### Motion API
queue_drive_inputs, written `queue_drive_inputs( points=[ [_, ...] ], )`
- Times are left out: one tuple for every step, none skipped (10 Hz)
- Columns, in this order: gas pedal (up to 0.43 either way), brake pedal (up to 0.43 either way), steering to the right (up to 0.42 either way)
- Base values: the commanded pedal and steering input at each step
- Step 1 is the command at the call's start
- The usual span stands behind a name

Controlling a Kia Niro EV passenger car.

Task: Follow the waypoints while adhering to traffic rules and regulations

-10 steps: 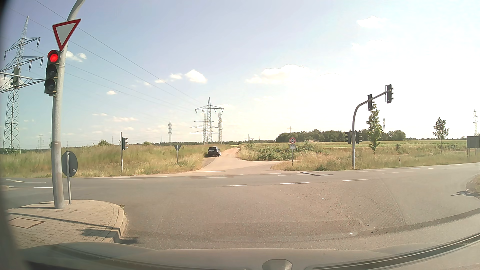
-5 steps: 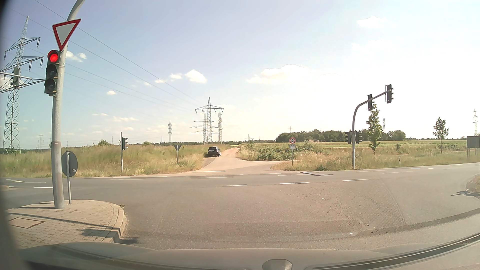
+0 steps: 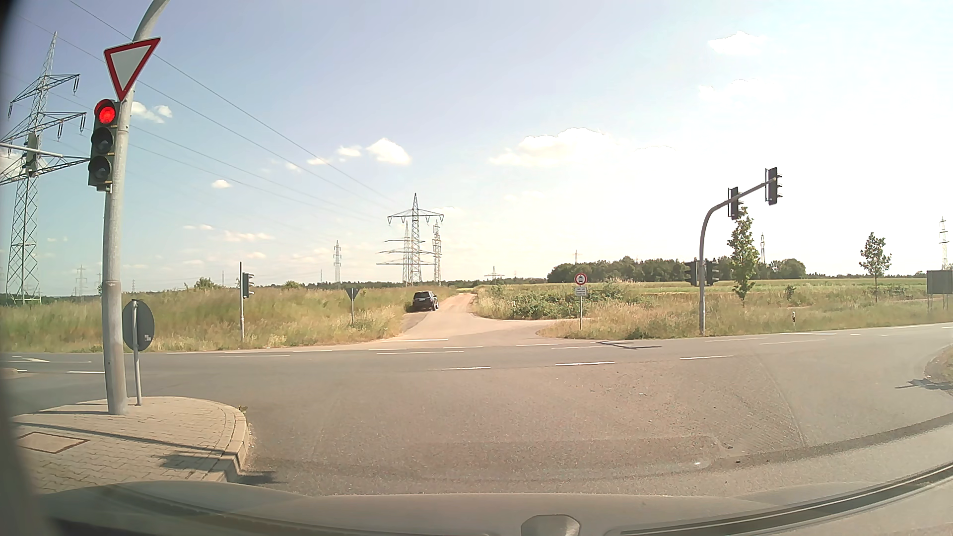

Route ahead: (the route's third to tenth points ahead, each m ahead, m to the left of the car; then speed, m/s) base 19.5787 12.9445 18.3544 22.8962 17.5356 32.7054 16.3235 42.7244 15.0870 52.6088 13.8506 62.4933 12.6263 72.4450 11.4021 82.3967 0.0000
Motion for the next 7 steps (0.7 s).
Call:
queue_drive_inputs(
  points=[
    [0.000,0.280,-0.020],
    [0.000,0.305,-0.020],
    [0.000,0.317,-0.020],
    [0.000,0.323,-0.019],
    [0.000,0.323,-0.020],
    [0.000,0.323,-0.020],
    [0.000,0.323,-0.020]
  ],
)
